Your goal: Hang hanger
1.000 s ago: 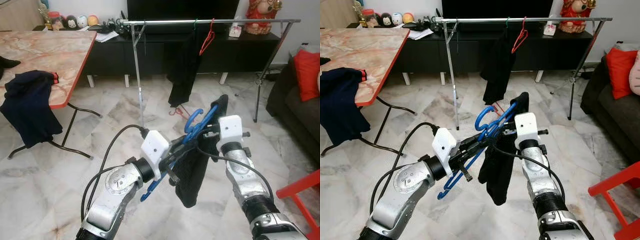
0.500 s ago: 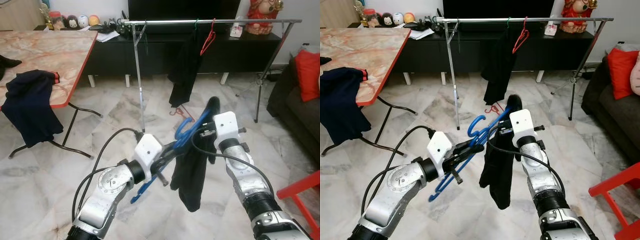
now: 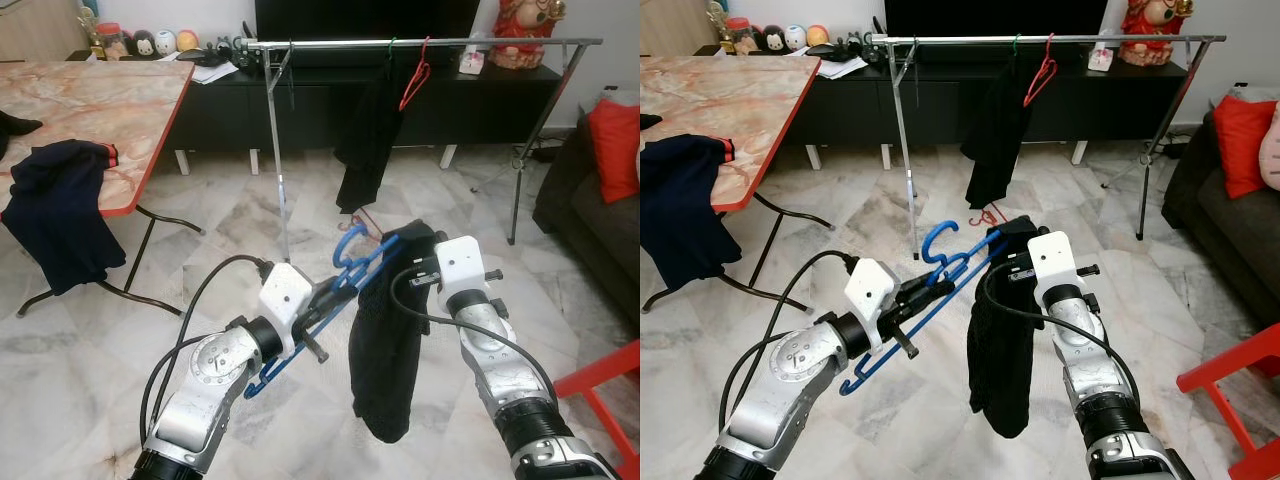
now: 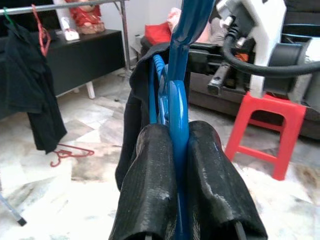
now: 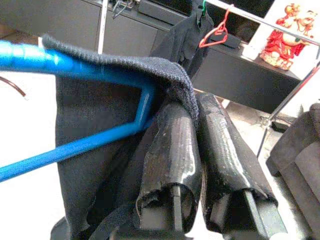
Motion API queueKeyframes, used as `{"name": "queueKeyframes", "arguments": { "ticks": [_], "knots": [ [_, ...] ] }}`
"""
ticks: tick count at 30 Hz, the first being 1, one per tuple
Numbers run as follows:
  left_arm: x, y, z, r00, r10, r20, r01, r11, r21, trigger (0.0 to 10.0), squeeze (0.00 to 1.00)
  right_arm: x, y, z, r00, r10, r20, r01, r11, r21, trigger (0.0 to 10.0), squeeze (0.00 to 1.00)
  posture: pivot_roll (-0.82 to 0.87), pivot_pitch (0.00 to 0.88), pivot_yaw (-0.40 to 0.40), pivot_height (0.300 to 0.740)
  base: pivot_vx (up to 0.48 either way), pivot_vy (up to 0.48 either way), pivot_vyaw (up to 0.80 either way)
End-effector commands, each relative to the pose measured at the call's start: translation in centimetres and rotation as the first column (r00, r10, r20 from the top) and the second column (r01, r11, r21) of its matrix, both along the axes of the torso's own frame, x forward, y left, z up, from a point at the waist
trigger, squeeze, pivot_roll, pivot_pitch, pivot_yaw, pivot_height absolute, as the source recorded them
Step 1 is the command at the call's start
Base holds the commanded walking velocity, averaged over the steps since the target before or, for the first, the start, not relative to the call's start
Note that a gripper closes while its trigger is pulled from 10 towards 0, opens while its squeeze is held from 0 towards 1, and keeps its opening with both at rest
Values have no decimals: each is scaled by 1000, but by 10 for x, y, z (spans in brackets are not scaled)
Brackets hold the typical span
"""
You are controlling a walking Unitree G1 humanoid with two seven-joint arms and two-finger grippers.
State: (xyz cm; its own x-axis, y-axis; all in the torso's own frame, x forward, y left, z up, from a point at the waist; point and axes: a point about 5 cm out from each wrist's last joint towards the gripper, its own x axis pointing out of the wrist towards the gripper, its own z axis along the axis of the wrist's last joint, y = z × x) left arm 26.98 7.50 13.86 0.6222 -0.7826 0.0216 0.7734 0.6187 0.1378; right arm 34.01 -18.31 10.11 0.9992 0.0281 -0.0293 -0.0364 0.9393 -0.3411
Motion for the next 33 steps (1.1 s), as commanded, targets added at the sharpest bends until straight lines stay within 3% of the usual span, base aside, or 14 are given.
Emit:
{"name": "queueKeyframes", "arguments": {
  "ticks": [1, 5, 14, 17, 22, 33],
  "knots": [
    [-6, -4, -4, 998, -61, -35, 61, 998, 12, 10000, 0, 7, -4, 15, 999, -17, 50, 17, 1000, -1, 0, 0, -99, 0, -43, 740, 0, 0, 0],
    [-15, -5, -13, 988, -132, -85, 137, 989, 56, 10000, 0, 9, -3, 19, 998, -20, 58, 19, 1000, 3, 0, 0, -99, 0, -43, 740, 0, 0, 0],
    [-16, -4, -16, 983, -143, -118, 152, 985, 76, 10000, 0, 12, 7, 25, 997, -2, 74, 0, 1000, 22, 0, 0, -96, 0, -42, 740, 0, 0, 0],
    [-11, -4, -20, 991, -87, -104, 98, 989, 109, 10000, 0, 10, 16, 28, 997, 23, 78, -26, 999, 34, 0, 0, -96, 0, -42, 740, 0, 0, 0],
    [-2, -4, -21, 996, -16, -91, 25, 995, 98, 10000, 0, 3, 22, 28, 997, 42, 67, -47, 997, 67, 0, 0, -94, 0, -44, 740, 0, 0, 0],
    [13, -1, -16, 989, 134, -64, -129, 989, 75, 10000, 0, -18, 20, 29, 1000, 15, 0, -15, 998, 66, 0, 0, -103, 0, -42, 740, 0, 0, 0]
  ]
}}
